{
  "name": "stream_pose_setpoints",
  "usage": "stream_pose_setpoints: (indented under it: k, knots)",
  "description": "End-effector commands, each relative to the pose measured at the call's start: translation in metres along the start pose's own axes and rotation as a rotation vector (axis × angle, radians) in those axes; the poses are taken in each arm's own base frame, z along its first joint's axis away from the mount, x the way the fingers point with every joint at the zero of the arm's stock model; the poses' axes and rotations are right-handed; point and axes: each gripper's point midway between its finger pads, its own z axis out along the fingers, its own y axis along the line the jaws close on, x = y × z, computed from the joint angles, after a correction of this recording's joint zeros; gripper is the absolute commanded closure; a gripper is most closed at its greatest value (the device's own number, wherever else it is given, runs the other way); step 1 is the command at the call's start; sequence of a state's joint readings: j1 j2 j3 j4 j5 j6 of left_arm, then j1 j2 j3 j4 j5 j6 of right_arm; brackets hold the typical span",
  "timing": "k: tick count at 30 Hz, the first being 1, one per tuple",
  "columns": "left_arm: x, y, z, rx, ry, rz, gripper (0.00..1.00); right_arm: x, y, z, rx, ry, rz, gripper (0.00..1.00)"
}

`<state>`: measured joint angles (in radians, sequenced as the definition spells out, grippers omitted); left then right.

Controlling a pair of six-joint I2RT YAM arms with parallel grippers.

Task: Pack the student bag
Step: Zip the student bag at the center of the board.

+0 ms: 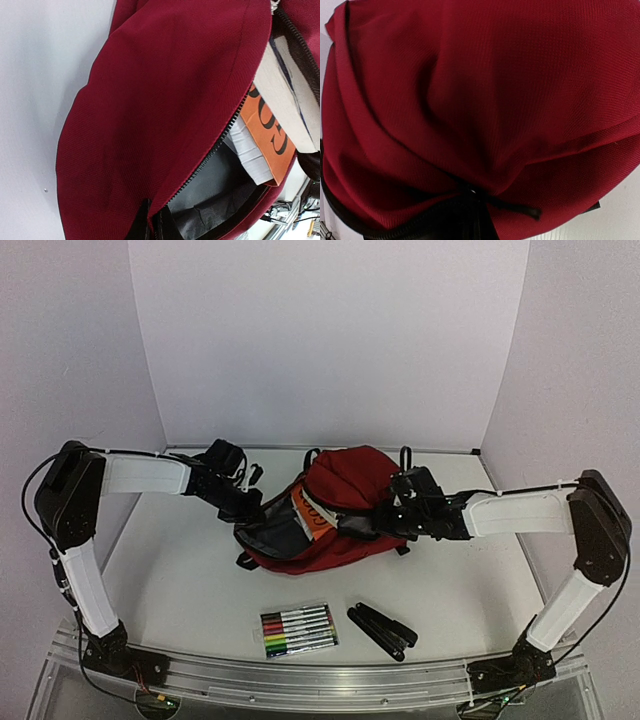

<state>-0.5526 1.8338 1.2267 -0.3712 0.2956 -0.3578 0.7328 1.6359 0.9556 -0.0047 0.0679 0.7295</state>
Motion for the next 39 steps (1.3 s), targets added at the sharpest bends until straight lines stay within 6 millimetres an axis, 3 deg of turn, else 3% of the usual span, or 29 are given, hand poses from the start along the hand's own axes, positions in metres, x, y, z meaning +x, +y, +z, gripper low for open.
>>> stream_pose_setpoints:
  k: [1,7,10,13,16,19,23,27,30,32,36,39]
  knots:
    - [0.005,-0.033,-0.027,0.13,-0.042,-0.052,1.0,-0.056,-0.008,0.023,-0.016,-0.093,0.04,1.0]
    - [0.016,-0.1,-0.049,0.292,-0.08,-0.07,1.0,-0.126,-0.027,0.034,-0.008,-0.179,0.03,1.0]
    - [0.018,-0.126,-0.056,0.362,-0.122,-0.118,1.0,-0.151,-0.012,0.03,-0.049,-0.203,-0.011,1.0]
    - [0.027,-0.146,-0.051,0.425,-0.134,-0.157,1.0,-0.165,0.011,0.013,-0.125,-0.207,-0.065,1.0]
    - [0.038,-0.169,-0.043,0.489,-0.133,-0.172,1.0,-0.165,0.023,-0.009,-0.178,-0.205,-0.092,1.0]
    - [0.047,-0.199,-0.035,0.566,-0.108,-0.166,1.0,-0.151,0.024,-0.031,-0.217,-0.181,-0.081,1.0]
    - [0.058,-0.232,-0.03,0.618,-0.075,-0.111,0.95,-0.102,0.027,-0.057,-0.294,-0.076,-0.059,0.98]
    - [0.057,-0.219,-0.035,0.557,-0.106,-0.09,0.7,-0.052,0.038,-0.077,-0.338,0.017,-0.089,0.85]
    - [0.048,-0.197,-0.048,0.471,-0.139,-0.074,0.53,-0.035,0.031,-0.093,-0.305,0.032,-0.083,0.75]
    - [0.042,-0.18,-0.06,0.434,-0.159,-0.086,0.44,-0.04,0.023,-0.107,-0.266,-0.002,-0.078,0.62]
    - [0.022,-0.144,-0.08,0.401,-0.21,-0.142,0.34,-0.075,0.022,-0.151,-0.208,-0.149,-0.091,0.29]
    - [0.012,-0.119,-0.087,0.369,-0.221,-0.175,0.29,-0.1,0.035,-0.182,-0.228,-0.223,-0.105,0.24]
